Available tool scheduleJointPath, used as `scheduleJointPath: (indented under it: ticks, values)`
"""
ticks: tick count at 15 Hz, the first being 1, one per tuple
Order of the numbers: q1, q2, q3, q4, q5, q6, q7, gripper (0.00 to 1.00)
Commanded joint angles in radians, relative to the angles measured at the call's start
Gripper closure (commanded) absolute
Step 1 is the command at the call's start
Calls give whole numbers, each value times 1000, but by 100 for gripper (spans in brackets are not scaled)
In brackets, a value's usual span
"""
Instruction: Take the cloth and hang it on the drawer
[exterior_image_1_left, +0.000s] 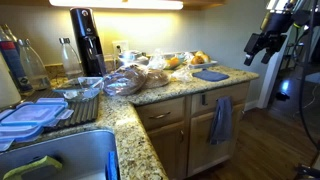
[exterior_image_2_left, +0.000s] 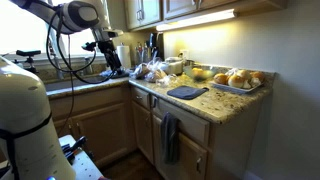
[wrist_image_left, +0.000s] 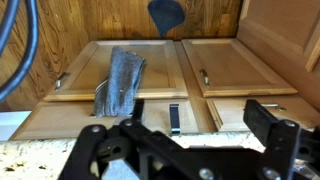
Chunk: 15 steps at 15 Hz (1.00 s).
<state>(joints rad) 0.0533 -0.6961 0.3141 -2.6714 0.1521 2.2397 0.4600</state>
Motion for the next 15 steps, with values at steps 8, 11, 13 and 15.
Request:
scheduleJointPath:
  ticks: [8, 11, 13, 15]
  values:
    - [10, 2, -18, 3, -14, -4, 1, 0]
    - [13, -6, -50, 1, -12, -6, -38, 0]
    - [16, -5, -88, 4, -1, -12, -81, 0]
    - [13, 1, -130, 11, 0, -21, -134, 0]
